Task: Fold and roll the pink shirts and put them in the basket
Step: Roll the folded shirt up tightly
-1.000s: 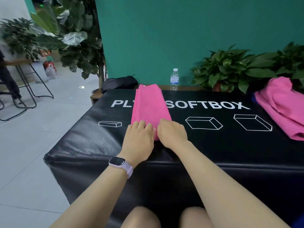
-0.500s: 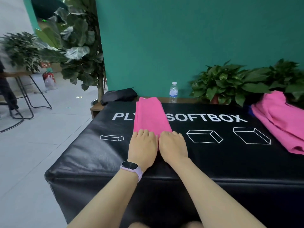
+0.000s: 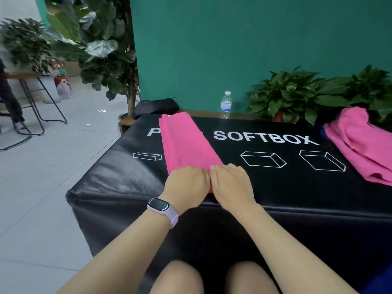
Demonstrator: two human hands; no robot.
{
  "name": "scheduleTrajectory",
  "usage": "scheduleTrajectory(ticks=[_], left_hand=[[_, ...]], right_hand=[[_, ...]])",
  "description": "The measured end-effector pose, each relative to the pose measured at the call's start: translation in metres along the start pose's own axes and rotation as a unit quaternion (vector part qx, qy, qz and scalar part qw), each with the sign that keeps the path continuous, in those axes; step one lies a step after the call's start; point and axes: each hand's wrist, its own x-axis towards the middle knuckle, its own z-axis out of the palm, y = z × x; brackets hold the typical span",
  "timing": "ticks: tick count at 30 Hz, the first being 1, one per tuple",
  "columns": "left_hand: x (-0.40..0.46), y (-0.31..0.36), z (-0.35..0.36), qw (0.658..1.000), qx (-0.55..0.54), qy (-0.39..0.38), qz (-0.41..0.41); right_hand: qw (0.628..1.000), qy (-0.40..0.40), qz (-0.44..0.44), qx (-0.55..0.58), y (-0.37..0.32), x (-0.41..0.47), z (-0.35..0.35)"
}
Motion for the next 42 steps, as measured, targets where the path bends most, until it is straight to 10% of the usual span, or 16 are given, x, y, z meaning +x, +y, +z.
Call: scheduleTrajectory(ticks=[6, 14, 21, 26, 34, 42], left_hand=[[0.02, -0.015, -0.001, 0.994, -0.025, -0.099, 0.028], [-0.007, 0.014, 0.008, 0.985, -0.007, 0.146, -0.095], [0.012, -0.012, 0.012, 0.998, 0.013, 0.049, -0.03], [0.025, -0.02, 0.013, 0.996, -0.044, 0.0, -0.074], [-0.001, 0.021, 0.024, 0.953, -0.084, 0.164, -0.239], [0.022, -0.019, 0.016, 0.984, -0.066, 0.044, -0.161]], right_hand=[[0.999, 0.018, 0.018, -0.034, 0.0, 0.013, 0.002], [0.99, -0.131, -0.011, -0.047, 0.004, 0.045, 0.004], [1.0, -0.006, 0.017, 0.0, 0.001, 0.025, 0.009], [0.997, -0.054, -0.035, -0.03, 0.002, 0.029, 0.01], [0.995, -0.097, -0.015, 0.001, 0.006, 0.066, 0.02], [0.999, -0.037, 0.016, 0.019, -0.004, 0.052, 0.019]])
